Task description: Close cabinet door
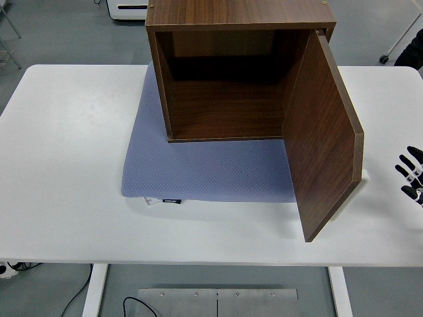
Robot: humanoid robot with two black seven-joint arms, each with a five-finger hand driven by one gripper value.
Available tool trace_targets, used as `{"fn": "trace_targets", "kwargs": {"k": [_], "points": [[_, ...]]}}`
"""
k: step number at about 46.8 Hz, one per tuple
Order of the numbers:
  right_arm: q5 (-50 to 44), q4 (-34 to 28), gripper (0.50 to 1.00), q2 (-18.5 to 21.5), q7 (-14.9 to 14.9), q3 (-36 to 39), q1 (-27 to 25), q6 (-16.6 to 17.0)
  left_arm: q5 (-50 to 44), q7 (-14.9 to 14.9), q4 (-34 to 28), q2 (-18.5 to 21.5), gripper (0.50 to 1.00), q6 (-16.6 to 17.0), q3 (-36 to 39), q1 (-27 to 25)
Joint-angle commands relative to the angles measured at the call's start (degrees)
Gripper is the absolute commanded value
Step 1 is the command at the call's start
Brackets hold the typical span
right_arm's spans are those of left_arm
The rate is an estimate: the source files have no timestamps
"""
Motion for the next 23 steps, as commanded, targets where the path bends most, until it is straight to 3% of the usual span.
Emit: {"fn": "trace_targets", "kwargs": {"k": [1, 23], "points": [[0.00, 0.01, 1.000, -0.10, 0.00, 0.00, -0.09, 0.01, 0.01, 0.00, 0.00, 0.00, 1.000, 0.00, 0.00, 0.00], [0.00, -0.08, 1.000, -0.18, 0.00, 0.08, -0.09, 0.01, 0.01, 0.00, 0.00, 0.00, 1.000, 0.09, -0.09, 0.35]]}}
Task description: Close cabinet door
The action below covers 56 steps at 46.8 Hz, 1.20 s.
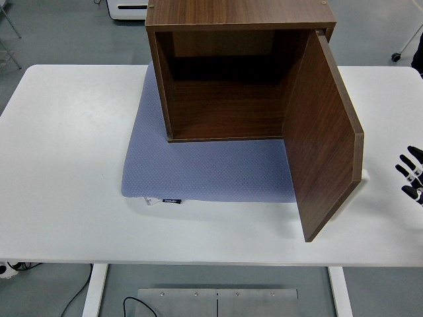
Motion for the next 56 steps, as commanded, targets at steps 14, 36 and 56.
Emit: {"fn": "trace_targets", "kwargs": {"k": [14, 36, 56], "points": [[0.00, 0.05, 1.000, -0.74, 0.00, 0.44, 0.65, 0.26, 0.01, 0.00, 0.09, 0.00, 1.000, 0.02, -0.02, 0.49], [0.00, 0.14, 1.000, -0.66, 0.00, 0.44, 1.27, 0.43, 0.01, 0.00, 0.00, 0.00, 1.000, 0.02, -0.02, 0.49], [-0.09, 0.23, 1.000, -0.57, 0.00, 0.09, 2.24, 1.31, 0.01, 0.00, 0.00, 0.00, 1.000, 0.02, -0.02, 0.49]]}}
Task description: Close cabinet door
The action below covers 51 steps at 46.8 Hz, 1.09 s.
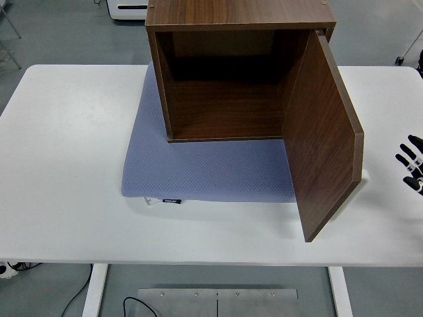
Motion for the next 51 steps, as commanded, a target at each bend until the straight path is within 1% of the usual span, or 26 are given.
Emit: {"fn": "trace_targets", "kwargs": {"k": [1, 14, 32, 44, 51], "points": [[-0.08, -0.01, 1.000, 0.05, 0.00, -0.01, 0.09, 0.21, 0.00, 0.00, -0.01, 0.00, 1.000, 0.01, 0.00, 0.00], [-0.35, 0.08, 1.000, 0.31, 0.00, -0.62, 0.00, 1.96, 0.00, 0.00, -0.01, 0.00, 1.000, 0.01, 0.00, 0.00], [-0.87, 0.08, 1.000, -0.21, 0.00, -0.89, 0.00, 6.53, 0.00, 0.00, 0.08, 0.00, 1.000, 0.01, 0.00, 0.00], [-2.54, 0.61, 1.000, -0.04, 0.00, -1.50, -0.17, 7.52, 0.00, 0.00, 0.08, 0.00, 1.000, 0.01, 0.00, 0.00], [-2.63, 1.05, 1.000, -0.04, 0.00, -1.59, -0.52, 7.52, 0.00, 0.00, -0.01, 0.00, 1.000, 0.01, 0.00, 0.00]]}}
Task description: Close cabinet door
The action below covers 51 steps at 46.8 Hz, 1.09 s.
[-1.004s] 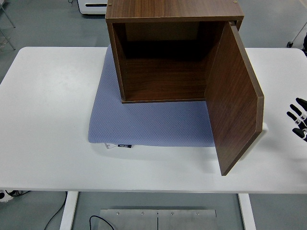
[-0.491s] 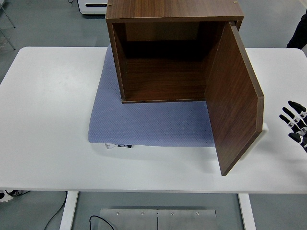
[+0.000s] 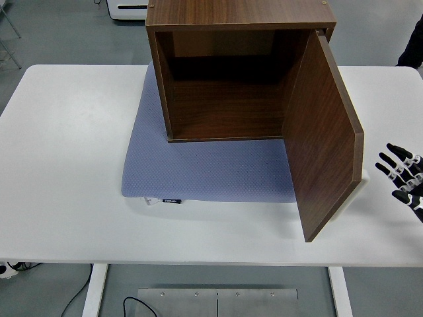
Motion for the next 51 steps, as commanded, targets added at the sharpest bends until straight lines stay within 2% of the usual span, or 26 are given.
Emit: {"fn": "trace_targets", "kwargs": {"k": [1, 51], "points": [[-0.10, 0.14, 1.000, 0.00, 0.00, -0.03, -0.11, 0.00, 0.02, 0.00, -0.05, 0.00, 1.000, -0.01, 0.00, 0.00], [-4.93, 5.42, 1.000, 0.70, 0.00, -3.29, 0.33, 0.00, 0.02, 0.00, 0.03, 0.00, 1.000, -0.01, 0.00, 0.00]]}}
